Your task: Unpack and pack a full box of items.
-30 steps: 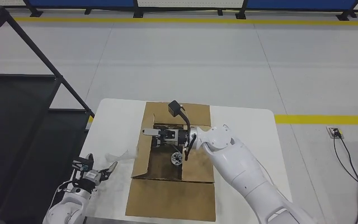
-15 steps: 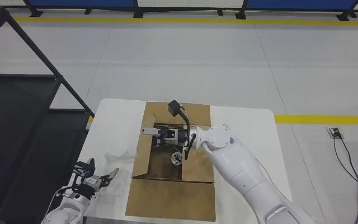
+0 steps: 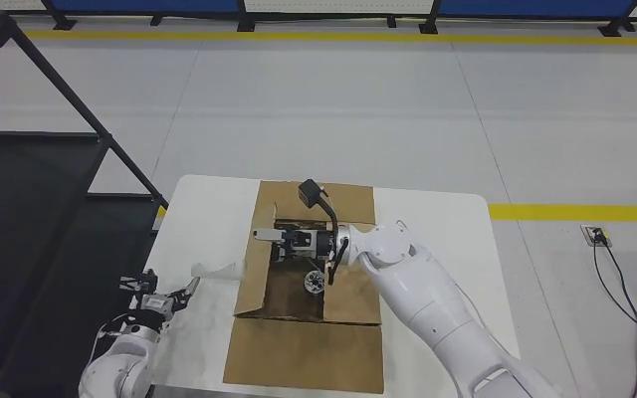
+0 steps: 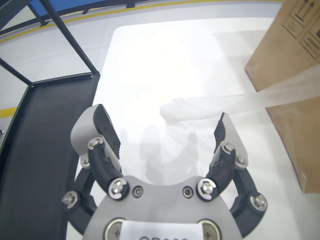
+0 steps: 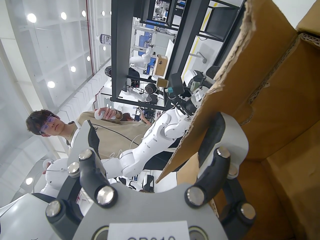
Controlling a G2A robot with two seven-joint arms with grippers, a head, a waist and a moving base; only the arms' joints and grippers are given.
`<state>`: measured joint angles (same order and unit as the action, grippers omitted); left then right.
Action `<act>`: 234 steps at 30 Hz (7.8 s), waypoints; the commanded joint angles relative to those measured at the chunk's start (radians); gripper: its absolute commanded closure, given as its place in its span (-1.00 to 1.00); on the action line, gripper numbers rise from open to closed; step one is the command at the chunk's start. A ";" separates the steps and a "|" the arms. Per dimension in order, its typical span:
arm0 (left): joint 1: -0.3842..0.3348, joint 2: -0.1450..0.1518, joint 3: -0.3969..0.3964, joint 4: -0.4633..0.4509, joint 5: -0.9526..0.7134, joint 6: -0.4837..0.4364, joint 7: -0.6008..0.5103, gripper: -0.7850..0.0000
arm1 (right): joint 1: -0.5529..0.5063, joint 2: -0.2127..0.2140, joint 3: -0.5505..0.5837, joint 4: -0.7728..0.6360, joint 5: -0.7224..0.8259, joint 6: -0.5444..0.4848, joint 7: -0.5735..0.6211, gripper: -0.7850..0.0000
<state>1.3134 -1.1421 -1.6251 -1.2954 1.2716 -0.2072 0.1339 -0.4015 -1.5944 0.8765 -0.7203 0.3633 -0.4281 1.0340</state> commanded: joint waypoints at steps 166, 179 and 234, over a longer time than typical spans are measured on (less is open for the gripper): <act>0.064 0.001 0.158 -0.687 -0.154 -0.168 -0.362 -1.00 | -0.568 0.283 0.694 -0.650 -0.114 -0.224 0.110 -1.00; -0.099 -0.005 0.242 -0.559 -0.301 -0.231 -0.567 -1.00 | -0.601 0.295 0.710 -0.667 -0.136 -0.243 0.115 -1.00; -0.663 -0.177 0.802 -0.050 -1.204 -0.248 -0.861 -1.00 | -0.679 0.439 0.925 -0.613 0.116 -0.268 0.090 -1.00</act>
<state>0.6582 -1.3123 -0.8428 -1.3564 0.0647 -0.4509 -0.7351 -1.0712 -1.1584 1.7894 -1.3342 0.4757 -0.6929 1.1271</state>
